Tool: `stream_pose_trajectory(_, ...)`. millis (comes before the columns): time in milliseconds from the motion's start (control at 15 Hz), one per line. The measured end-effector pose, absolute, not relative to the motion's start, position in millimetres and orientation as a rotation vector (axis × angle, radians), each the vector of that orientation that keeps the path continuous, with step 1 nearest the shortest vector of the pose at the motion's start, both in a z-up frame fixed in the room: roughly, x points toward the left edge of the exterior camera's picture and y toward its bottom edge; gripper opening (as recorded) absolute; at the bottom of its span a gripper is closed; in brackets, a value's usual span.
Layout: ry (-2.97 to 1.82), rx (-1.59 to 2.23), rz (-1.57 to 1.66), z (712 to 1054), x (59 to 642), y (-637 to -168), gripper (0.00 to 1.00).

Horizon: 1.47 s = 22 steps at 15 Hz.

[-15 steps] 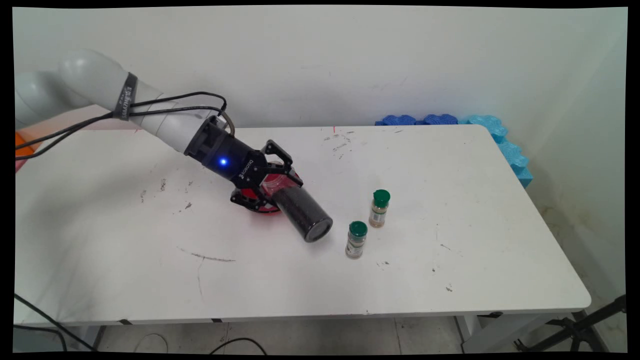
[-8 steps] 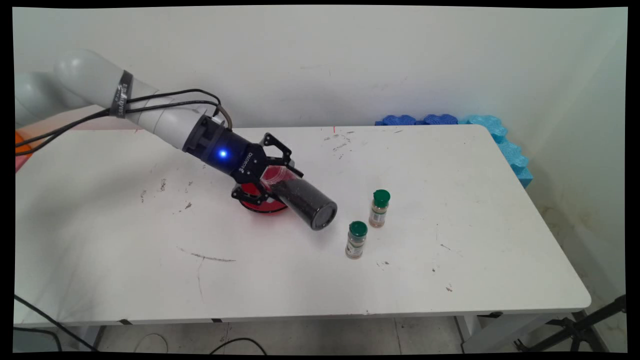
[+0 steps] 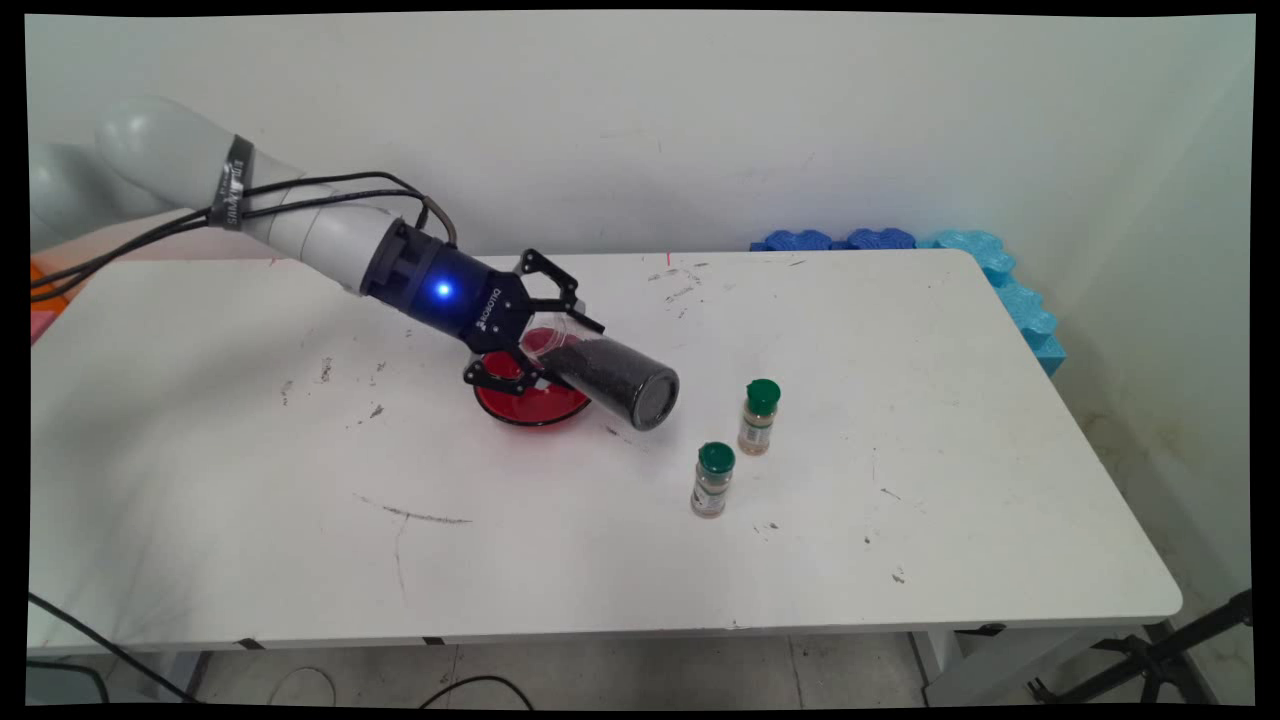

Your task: Pour the black seasoning powder in the red bowl

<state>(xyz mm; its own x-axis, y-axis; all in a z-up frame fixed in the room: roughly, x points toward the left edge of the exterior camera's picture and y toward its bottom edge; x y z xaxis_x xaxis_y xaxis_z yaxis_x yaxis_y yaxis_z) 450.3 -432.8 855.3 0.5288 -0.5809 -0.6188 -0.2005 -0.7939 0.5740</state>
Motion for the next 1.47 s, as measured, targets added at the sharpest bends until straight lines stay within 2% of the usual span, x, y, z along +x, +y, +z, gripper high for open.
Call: stream_pose_trajectory(1467,-0.329,2.362,-1.252,858.5,459.6,-434.7,0.0)
